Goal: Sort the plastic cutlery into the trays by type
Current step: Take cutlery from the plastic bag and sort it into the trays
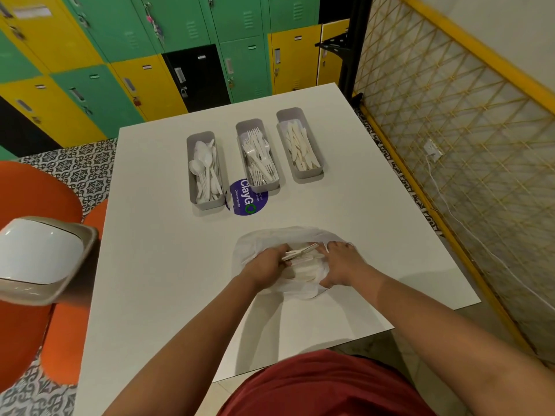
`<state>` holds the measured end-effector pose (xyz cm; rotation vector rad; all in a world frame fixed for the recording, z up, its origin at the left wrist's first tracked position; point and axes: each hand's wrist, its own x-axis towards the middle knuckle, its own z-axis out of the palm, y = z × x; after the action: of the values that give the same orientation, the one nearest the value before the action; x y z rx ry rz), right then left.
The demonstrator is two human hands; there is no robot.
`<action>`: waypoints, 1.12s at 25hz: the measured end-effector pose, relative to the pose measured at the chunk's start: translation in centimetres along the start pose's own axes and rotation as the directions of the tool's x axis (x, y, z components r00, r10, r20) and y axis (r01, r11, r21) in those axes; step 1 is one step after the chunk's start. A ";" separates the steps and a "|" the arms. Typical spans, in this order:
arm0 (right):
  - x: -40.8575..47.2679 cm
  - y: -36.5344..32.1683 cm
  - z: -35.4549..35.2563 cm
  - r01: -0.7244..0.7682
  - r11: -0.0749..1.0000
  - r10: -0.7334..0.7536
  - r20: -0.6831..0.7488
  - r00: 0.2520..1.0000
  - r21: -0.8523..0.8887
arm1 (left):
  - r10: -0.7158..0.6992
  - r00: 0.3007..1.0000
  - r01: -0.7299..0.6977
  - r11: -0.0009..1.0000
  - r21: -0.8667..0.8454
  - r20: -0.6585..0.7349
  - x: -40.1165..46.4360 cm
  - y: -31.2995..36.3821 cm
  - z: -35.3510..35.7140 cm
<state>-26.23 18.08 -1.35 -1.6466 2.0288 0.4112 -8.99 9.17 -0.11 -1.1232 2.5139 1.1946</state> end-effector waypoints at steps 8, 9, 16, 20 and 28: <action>0.4 -0.4 0.0 -0.017 1.000 0.017 0.021 1.000 -0.019 | -0.079 0.950 -0.114 0.814 -0.569 -0.302 -0.6 3.0 -2.8; 0.4 -0.6 -0.4 -0.029 0.998 0.030 0.023 0.999 -0.050 | -0.135 0.941 -0.112 0.742 -0.661 -0.311 -0.5 3.4 -3.3; -0.3 -4.8 -6.4 -0.029 0.823 0.141 -0.156 0.978 0.567 | -0.390 0.919 -0.040 0.054 -0.998 -0.058 0.3 2.9 -6.6; -1.0 -8.0 -8.9 -0.104 0.339 -0.029 0.120 0.992 0.935 | -0.428 0.904 -0.050 -0.038 -0.998 -0.029 -0.2 3.3 -7.7; -0.3 -11.4 -8.8 -0.009 0.161 0.071 -0.002 0.997 0.987 | -0.396 0.906 -0.131 0.073 -0.989 -0.149 -0.9 3.5 -8.4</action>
<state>-16.73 11.17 6.92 -0.6717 1.6181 -0.8842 -9.25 5.09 8.08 -1.8829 1.2135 3.0825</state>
